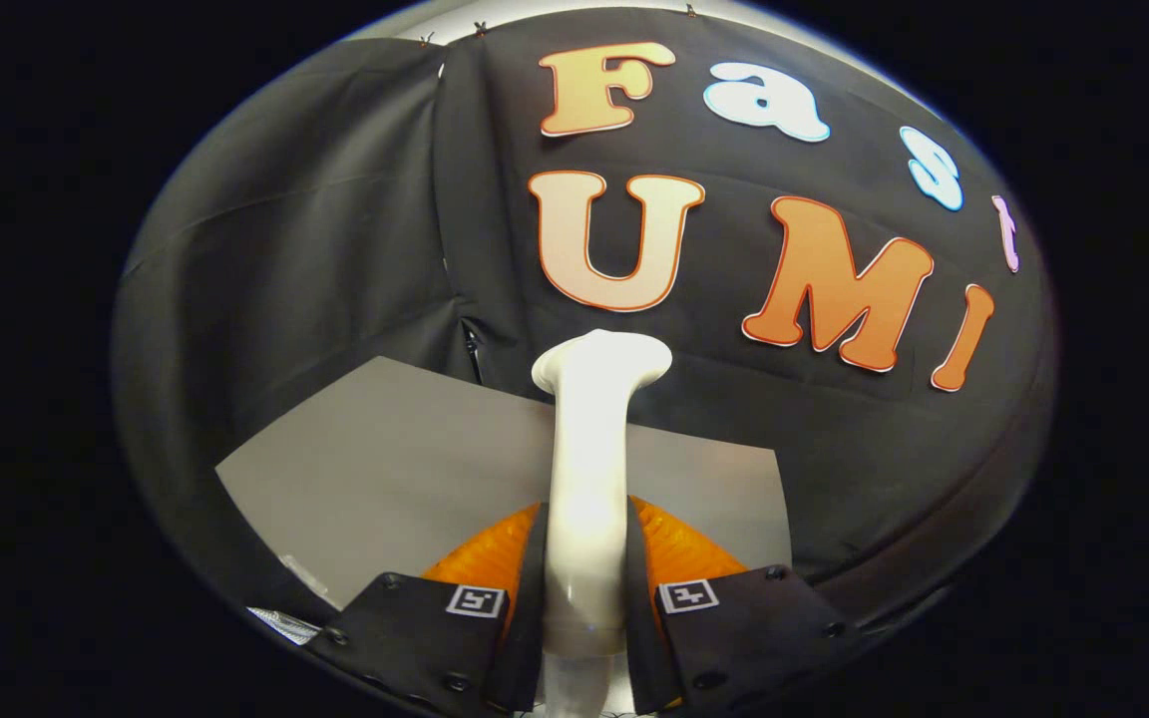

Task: Iron the clothes twice with a garment steamer, once on the left side and once on the right side.

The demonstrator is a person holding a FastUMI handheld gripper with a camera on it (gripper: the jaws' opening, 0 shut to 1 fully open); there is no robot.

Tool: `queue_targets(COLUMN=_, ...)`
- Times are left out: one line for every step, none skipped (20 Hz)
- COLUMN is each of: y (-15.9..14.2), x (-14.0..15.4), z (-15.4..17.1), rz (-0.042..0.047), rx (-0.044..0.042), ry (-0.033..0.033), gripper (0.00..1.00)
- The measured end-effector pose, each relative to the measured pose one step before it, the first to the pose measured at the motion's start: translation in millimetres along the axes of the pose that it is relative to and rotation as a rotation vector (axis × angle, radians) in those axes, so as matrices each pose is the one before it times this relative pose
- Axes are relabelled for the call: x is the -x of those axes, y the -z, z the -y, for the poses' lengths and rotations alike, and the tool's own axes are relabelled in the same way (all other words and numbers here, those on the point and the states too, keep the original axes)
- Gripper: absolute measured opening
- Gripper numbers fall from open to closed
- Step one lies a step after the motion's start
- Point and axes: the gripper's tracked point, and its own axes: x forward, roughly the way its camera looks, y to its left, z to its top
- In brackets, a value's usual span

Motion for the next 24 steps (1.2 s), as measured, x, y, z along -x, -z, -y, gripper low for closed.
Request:
queue_targets(y=-2.04, x=10.44, z=-1.84, rz=0.01588, rx=0.00034, ry=-0.00720, gripper=0.42)
queue_targets(y=-2.27, x=10.95, z=-1.66, rz=0.02131, rx=0.00476, ry=-0.00496, gripper=0.42)
queue_targets(y=-2.27, x=12.68, z=-1.22, rz=0.01869, rx=0.00271, ry=-0.00589, gripper=0.42)
queue_targets(y=-2.82, x=14.27, z=-4.09, rz=0.02003, rx=-0.00786, ry=-0.01262, gripper=0.42)
queue_targets(y=-3.94, x=14.57, z=-5.00, rz=0.01898, rx=-0.01204, ry=-0.01636, gripper=0.42)
queue_targets(y=-4.58, x=15.47, z=-3.85, rz=0.01858, rx=-0.00086, ry=-0.01450, gripper=0.42)
queue_targets(y=-4.36, x=15.87, z=-4.18, rz=0.01794, rx=0.00917, ry=-0.01073, gripper=0.42)
queue_targets(y=-4.96, x=16.36, z=-3.12, rz=0.02059, rx=0.00923, ry=-0.00946, gripper=0.42)
queue_targets(y=-5.24, x=17.45, z=-3.91, rz=0.02147, rx=0.00698, ry=-0.01161, gripper=0.42)
queue_targets(y=-4.76, x=17.58, z=-4.48, rz=0.02166, rx=0.00913, ry=-0.01347, gripper=0.42)
queue_targets(y=-5.05, x=17.99, z=-5.67, rz=0.02460, rx=0.00835, ry=-0.01265, gripper=0.42)
queue_targets(y=-4.15, x=18.80, z=-5.76, rz=0.02236, rx=0.00866, ry=-0.01190, gripper=0.42)
queue_targets(y=-3.55, x=17.65, z=-5.49, rz=0.02145, rx=0.00672, ry=-0.01153, gripper=0.42)
queue_targets(y=-3.39, x=16.86, z=-5.10, rz=0.01797, rx=0.00608, ry=-0.01153, gripper=0.42)
queue_targets(y=-2.91, x=17.88, z=-4.45, rz=0.01272, rx=0.00536, ry=-0.01074, gripper=0.42)
queue_targets(y=-2.60, x=16.77, z=-4.36, rz=0.01580, rx=-0.00022, ry=-0.00805, gripper=0.42)
queue_targets(y=-2.53, x=18.35, z=-4.98, rz=0.01712, rx=-0.00391, ry=-0.00734, gripper=0.42)
queue_targets(y=-2.32, x=17.00, z=-3.89, rz=0.01998, rx=-0.00627, ry=-0.00851, gripper=0.42)
queue_targets(y=-0.67, x=16.68, z=-2.79, rz=0.01862, rx=-0.00595, ry=-0.00793, gripper=0.42)
queue_targets(y=-0.91, x=16.39, z=-1.72, rz=0.01780, rx=-0.00879, ry=-0.00458, gripper=0.42)
queue_targets(y=0.80, x=12.74, z=-1.40, rz=0.01803, rx=-0.01102, ry=-0.00257, gripper=0.42)
queue_targets(y=0.29, x=14.12, z=-0.01, rz=0.01293, rx=-0.00866, ry=-0.00138, gripper=0.42)
queue_targets(y=1.36, x=15.88, z=2.19, rz=0.00843, rx=-0.00890, ry=0.00140, gripper=0.42)
queue_targets(y=1.72, x=13.96, z=2.82, rz=0.01016, rx=-0.01011, ry=0.00338, gripper=0.42)
